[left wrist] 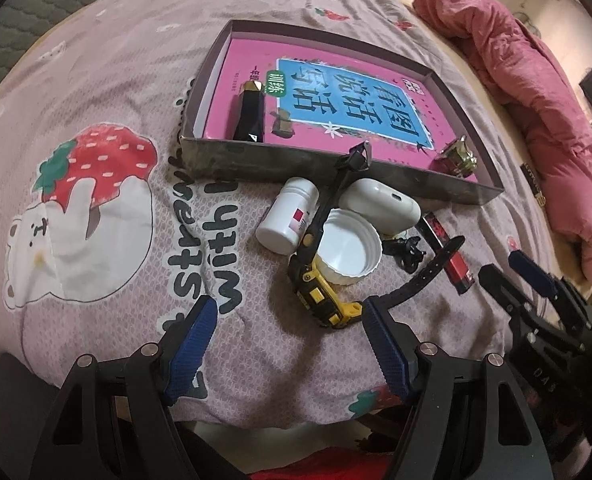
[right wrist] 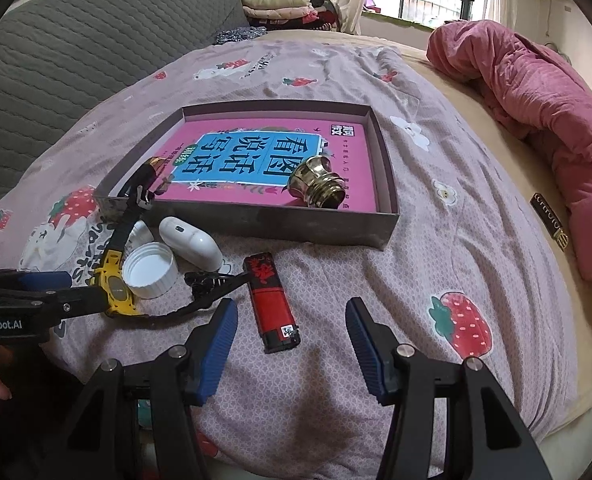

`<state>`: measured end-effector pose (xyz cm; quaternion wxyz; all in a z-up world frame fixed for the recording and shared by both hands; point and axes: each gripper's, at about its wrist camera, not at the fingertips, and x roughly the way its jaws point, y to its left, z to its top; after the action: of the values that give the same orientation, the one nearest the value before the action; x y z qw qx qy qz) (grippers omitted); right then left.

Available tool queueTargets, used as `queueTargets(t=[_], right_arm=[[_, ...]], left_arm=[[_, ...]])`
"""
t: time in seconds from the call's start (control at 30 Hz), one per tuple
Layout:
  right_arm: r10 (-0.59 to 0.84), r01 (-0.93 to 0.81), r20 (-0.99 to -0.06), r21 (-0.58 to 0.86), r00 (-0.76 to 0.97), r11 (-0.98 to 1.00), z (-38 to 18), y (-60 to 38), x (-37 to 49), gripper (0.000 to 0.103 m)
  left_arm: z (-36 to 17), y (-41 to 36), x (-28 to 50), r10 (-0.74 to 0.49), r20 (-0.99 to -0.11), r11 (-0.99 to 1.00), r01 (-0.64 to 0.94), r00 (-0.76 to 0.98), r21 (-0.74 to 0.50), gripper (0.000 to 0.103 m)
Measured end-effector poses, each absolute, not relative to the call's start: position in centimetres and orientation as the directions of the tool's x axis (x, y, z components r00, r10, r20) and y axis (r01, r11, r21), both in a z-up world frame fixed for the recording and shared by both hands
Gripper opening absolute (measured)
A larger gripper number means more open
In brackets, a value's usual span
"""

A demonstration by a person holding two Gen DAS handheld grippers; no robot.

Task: Organize rigid objects
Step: 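Move the right tool toward the red lighter and lower over it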

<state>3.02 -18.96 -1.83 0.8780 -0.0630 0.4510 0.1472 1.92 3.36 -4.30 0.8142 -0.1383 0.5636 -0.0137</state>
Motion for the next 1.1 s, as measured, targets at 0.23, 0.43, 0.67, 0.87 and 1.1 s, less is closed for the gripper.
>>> queueTargets(t=[0.23, 0.43, 0.67, 0.87, 1.1], right_arm=[[0.198, -0.318, -0.810, 0.015, 0.551, 0.948, -2.1, -18.8, 3.1, 0.056], [0.201, -0.319, -0.811, 0.019, 0.550, 0.948, -2.1, -18.8, 3.1, 0.056], [0.198, -0.327, -0.820, 0.014, 0.537, 0.945, -2.8, -18.5, 3.4, 0.056], [0.200, -0.325, -0.822, 0.020, 0.533, 0.946, -3.1, -18.6, 3.5, 0.056], [0.206, -0.330, -0.830, 0.027, 0.518, 0.943, -3.7, -18.6, 3.8, 0.056]], left_arm=[[-4.9, 2.9, 2.6, -0.174, -0.918, 0.957, -0.157, 0.356, -0.242, 0.076], [-5.6, 3.5, 2.7, -0.139, -0.929, 0.960, -0.182, 0.344, -0.211, 0.076], [-5.8, 3.4, 3.0, -0.145, -0.929, 0.961, -0.175, 0.341, -0.215, 0.061], [-6.3, 3.0, 3.5, -0.148, -0.931, 0.959, -0.181, 0.334, -0.217, 0.042], [-6.9, 2.1, 4.2, -0.192, -0.924, 0.954, -0.157, 0.330, -0.254, 0.026]])
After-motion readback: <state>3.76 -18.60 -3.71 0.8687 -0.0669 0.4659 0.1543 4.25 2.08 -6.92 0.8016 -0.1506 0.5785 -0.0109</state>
